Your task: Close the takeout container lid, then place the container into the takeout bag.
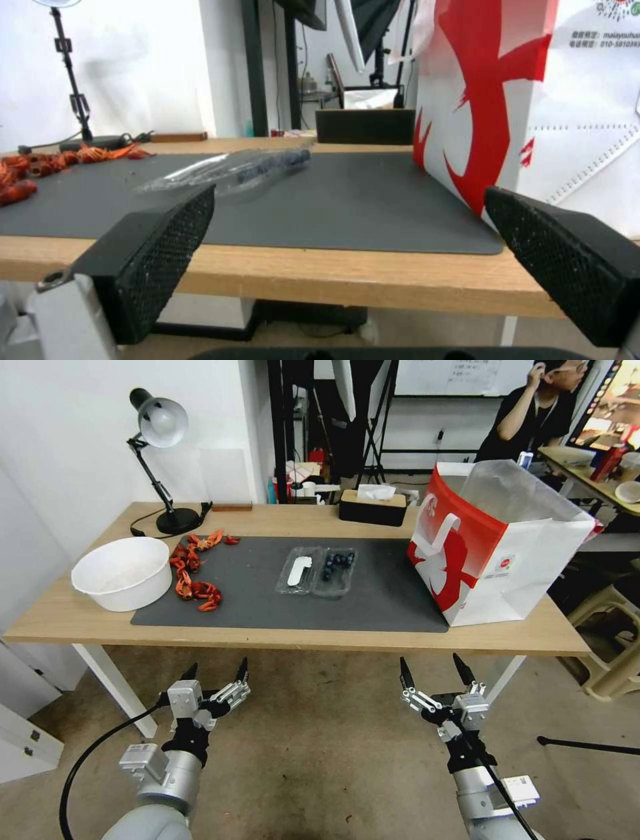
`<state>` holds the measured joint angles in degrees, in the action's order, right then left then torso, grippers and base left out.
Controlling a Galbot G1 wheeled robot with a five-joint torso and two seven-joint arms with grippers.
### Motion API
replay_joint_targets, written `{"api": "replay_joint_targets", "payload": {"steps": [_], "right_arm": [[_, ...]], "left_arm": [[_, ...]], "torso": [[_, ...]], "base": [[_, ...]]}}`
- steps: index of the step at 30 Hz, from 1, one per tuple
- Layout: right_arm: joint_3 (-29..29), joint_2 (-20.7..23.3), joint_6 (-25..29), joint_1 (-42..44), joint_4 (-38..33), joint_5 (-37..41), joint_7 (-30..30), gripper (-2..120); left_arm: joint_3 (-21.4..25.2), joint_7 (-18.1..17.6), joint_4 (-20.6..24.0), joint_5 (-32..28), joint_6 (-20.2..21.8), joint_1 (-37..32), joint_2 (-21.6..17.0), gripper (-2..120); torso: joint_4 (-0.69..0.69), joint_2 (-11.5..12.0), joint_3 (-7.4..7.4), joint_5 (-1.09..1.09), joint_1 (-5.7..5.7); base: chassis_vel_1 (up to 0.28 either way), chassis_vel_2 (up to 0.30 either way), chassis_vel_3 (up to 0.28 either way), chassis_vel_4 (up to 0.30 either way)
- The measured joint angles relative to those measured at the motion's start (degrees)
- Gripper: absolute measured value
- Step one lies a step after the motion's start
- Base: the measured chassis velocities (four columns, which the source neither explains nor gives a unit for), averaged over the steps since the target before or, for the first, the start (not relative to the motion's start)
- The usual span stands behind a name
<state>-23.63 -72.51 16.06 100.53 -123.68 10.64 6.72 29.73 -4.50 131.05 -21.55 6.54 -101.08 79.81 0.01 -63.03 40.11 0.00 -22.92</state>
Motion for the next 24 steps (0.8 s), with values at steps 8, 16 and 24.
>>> {"api": "replay_joint_targets", "payload": {"steps": [8, 16, 24], "right_arm": [[0.3, 0.4, -1.0, -0.5, 0.3, 0.2, 0.0, 100], [2.8, 3.0, -3.3, -3.2, 0.7, 2.4, -0.9, 100], [1.5, 1.3, -3.3, -0.4, -1.2, 1.4, -1.5, 100]], "left_arm": [[-2.4, -0.1, -0.6, -8.6, -0.6, 4.8, -2.4, 100], [-4.5, -1.5, -2.5, -24.5, -1.1, 11.8, -5.3, 100], [-11.7, -7.7, -8.8, -44.0, 0.2, 26.2, -9.4, 100]], "torso": [[-0.03, 0.0, 0.0, 0.0, 0.0], [-0.01, 0.0, 0.0, -0.01, 0.0], [0.0, 0.0, 0.01, 0.0, -0.01]], "base": [[0.0, 0.0, 0.0, 0.0], [0.0, 0.0, 0.0, 0.0], [0.0, 0.0, 0.0, 0.0]]}}
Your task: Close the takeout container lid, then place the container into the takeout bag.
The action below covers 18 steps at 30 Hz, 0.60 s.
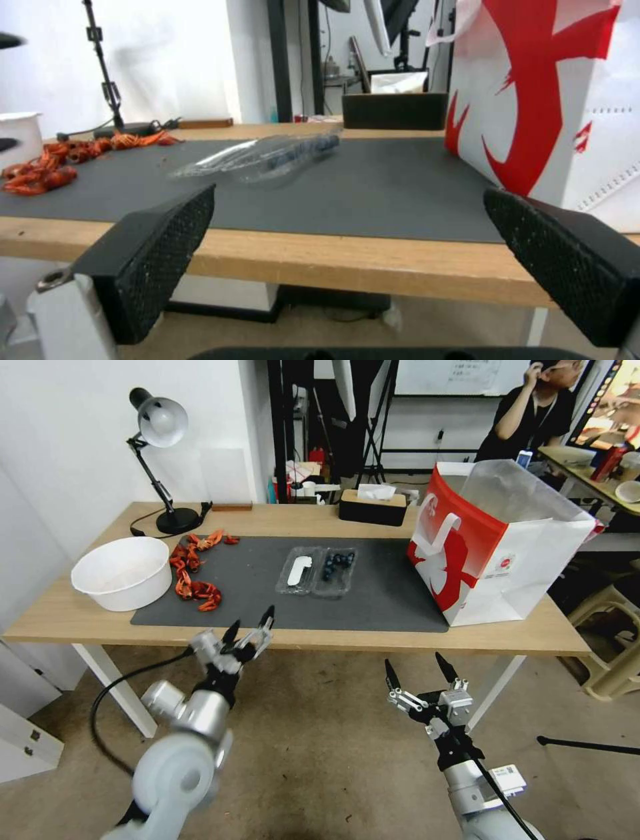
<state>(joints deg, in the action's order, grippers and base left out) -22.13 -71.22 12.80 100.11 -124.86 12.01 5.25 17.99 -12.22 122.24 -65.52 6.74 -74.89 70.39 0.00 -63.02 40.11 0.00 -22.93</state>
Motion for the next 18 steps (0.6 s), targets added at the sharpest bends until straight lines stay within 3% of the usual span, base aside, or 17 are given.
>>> {"api": "replay_joint_targets", "payload": {"steps": [1, 4, 5, 7, 8, 9, 12, 14, 18], "right_arm": [[0.0, 0.0, 0.0, 0.0, 0.0, 0.0, 0.0, 100], [0.0, -1.3, 0.2, 0.8, -0.1, -1.3, -0.1, 100], [0.0, -1.3, 0.2, 0.8, -0.1, -1.3, -0.1, 100], [0.0, -2.1, 0.3, 1.0, 0.1, -1.8, -0.2, 100], [0.0, -2.1, 0.3, 1.0, 0.1, -1.8, -0.2, 100], [-0.1, -2.5, 0.3, 1.1, 0.2, -2.1, -0.2, 100], [-0.2, -2.7, 0.3, 1.2, 0.2, -2.3, -0.2, 100], [-0.5, -2.7, 0.3, 1.1, 0.4, -2.4, -0.2, 100], [-0.6, -2.7, 0.3, 1.0, 0.8, -2.5, -0.1, 100]], "left_arm": [[0.0, 0.0, 0.0, 0.0, 0.0, 0.0, 0.0, 100], [-2.3, -9.6, -1.3, -12.2, 4.6, 7.8, 0.0, 100], [-2.3, -9.6, -1.3, -12.2, 4.6, 7.8, 0.0, 100], [-3.7, -15.2, -3.3, -15.6, 6.4, 13.6, 0.6, 100], [-3.7, -15.2, -3.3, -15.6, 6.4, 13.6, 0.6, 100], [-4.5, -18.1, -5.2, -17.5, 6.6, 17.1, 1.0, 100], [-5.0, -20.8, -6.9, -19.5, 6.8, 20.2, 1.4, 100], [-6.3, -25.9, -9.3, -22.0, 7.3, 24.0, 2.2, 100], [-7.4, -29.5, -11.3, -24.1, 7.8, 26.5, 3.2, 100]], "torso": [[0.0, 0.0, 0.0, 0.0, 0.0], [0.0, 0.0, 0.0, 0.0, 0.0], [0.0, 0.0, 0.0, 0.0, 0.0], [-0.02, 0.0, 0.0, 0.01, 0.0], [-0.02, 0.0, 0.0, 0.01, 0.0], [-0.02, 0.0, 0.0, 0.0, -0.01], [-0.01, 0.0, 0.0, 0.01, 0.0], [0.0, 0.0, 0.0, 0.0, 0.0], [0.0, 0.0, 0.0, 0.0, 0.0]], "base": [[0.0, 0.0, 0.0, 0.0], [0.0, 0.0, 0.0, 0.0], [0.0, 0.0, 0.0, 0.0], [0.0, 0.0, 0.0, 0.0], [0.0, 0.0, 0.0, 0.0], [0.0, 0.0, 0.0, 0.0], [0.0, 0.0, 0.0, 0.0], [0.0, 0.0, 0.0, 0.0], [0.0, 0.0, 0.0, 0.0]]}}
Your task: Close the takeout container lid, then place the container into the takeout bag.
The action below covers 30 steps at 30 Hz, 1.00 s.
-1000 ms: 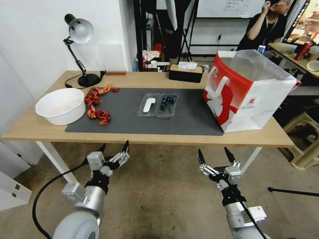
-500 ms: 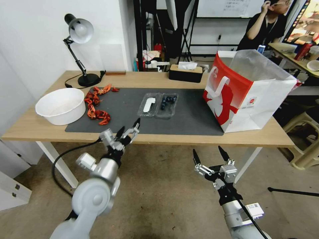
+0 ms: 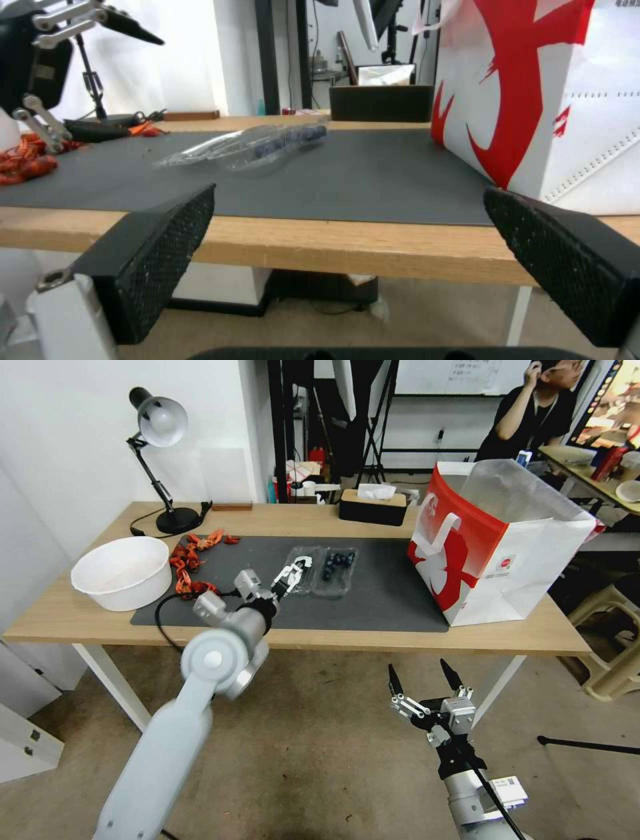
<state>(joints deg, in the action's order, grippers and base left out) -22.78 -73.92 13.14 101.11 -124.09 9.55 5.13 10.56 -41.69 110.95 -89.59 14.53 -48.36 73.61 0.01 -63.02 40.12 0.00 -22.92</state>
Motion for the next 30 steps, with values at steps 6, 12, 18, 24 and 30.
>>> {"api": "replay_joint_targets", "payload": {"steps": [6, 12, 18, 24, 30], "right_arm": [[0.0, 0.2, 0.0, -0.2, 0.6, -0.1, 0.0, 100], [-0.1, 0.3, 0.0, -0.2, 0.7, -0.1, 0.0, 100], [-0.1, 0.2, 0.1, -0.3, 0.7, -0.1, 0.0, 100], [-0.1, -0.1, 0.3, -0.1, 0.9, -0.4, 0.0, 100], [-0.2, -0.2, 0.6, 0.3, 0.9, -0.7, -0.1, 100]], "left_arm": [[-1.1, -2.4, -2.7, -2.0, 0.2, 2.6, 1.6, 100], [-2.8, -3.2, -6.2, -2.5, 0.2, 5.7, 3.1, 100], [-3.7, -3.9, -8.6, -2.5, 0.3, 7.3, 3.7, 100], [-4.4, -4.7, -9.8, -1.9, 0.9, 7.4, 4.1, 100], [-5.1, -4.7, -10.7, -1.1, 0.7, 7.8, 4.6, 100]], "torso": [[-0.01, 0.0, -0.01, 0.01, 0.0], [-0.01, 0.0, -0.01, 0.0, 0.0], [-0.01, 0.0, -0.01, 0.0, 0.0], [-0.01, 0.0, -0.01, 0.0, 0.0], [-0.01, 0.0, -0.01, 0.0, 0.01]], "base": [[0.0, 0.0, 0.0, 0.0], [0.0, 0.0, 0.0, 0.0], [0.0, 0.0, 0.0, 0.0], [0.0, 0.0, 0.0, 0.0], [0.0, 0.0, 0.0, 0.0]]}}
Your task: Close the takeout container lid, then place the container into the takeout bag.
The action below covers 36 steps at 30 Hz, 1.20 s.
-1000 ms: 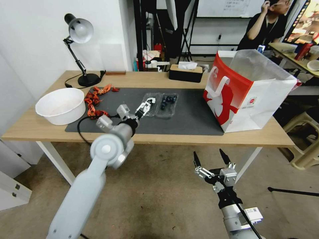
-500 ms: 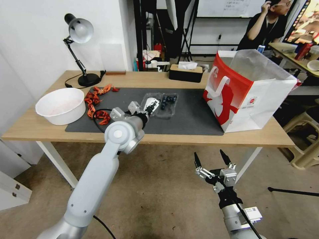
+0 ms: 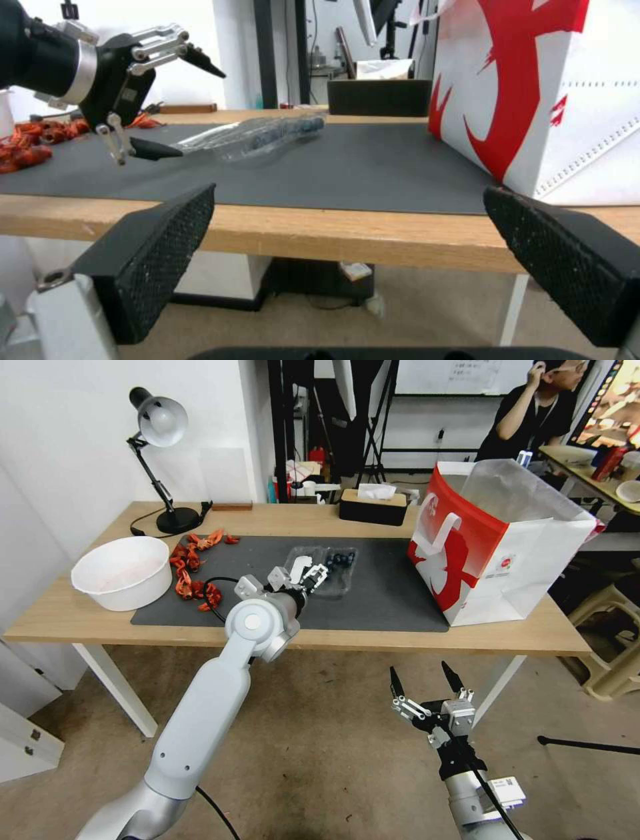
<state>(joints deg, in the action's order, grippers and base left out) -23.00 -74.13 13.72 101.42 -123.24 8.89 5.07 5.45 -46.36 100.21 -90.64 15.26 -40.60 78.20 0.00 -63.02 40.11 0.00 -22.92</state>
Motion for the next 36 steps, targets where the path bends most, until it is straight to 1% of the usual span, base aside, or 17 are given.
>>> {"api": "replay_joint_targets", "payload": {"steps": [6, 18, 29, 36], "right_arm": [[-0.1, 0.0, 0.1, 0.1, -0.1, -0.1, 0.0, 100], [0.1, 0.0, 0.2, 0.0, 0.3, -0.1, 0.0, 100], [0.1, -0.1, 0.3, 0.0, 0.5, -0.2, -0.1, 100], [0.4, -0.5, 0.6, 0.2, 0.8, -0.7, -0.3, 100]], "left_arm": [[-0.2, 0.0, -1.5, 0.8, -0.5, 0.6, 0.5, 100], [0.3, 1.1, -4.1, 1.7, -1.4, 1.3, 0.7, 100], [0.7, 1.3, -5.2, 2.0, -1.7, 1.7, 1.2, 100], [1.2, 2.5, -5.3, 2.6, -3.0, 1.4, 1.5, 100]], "torso": [[0.0, 0.0, 0.0, 0.0, 0.0], [0.0, 0.0, 0.0, 0.0, 0.0], [0.0, 0.0, 0.0, 0.0, 0.0], [0.0, 0.0, 0.0, 0.0, 0.0]], "base": [[0.0, 0.0, 0.0, 0.0], [0.0, 0.0, 0.0, 0.0], [0.0, 0.0, 0.0, 0.0], [0.0, 0.0, 0.0, 0.0]]}}
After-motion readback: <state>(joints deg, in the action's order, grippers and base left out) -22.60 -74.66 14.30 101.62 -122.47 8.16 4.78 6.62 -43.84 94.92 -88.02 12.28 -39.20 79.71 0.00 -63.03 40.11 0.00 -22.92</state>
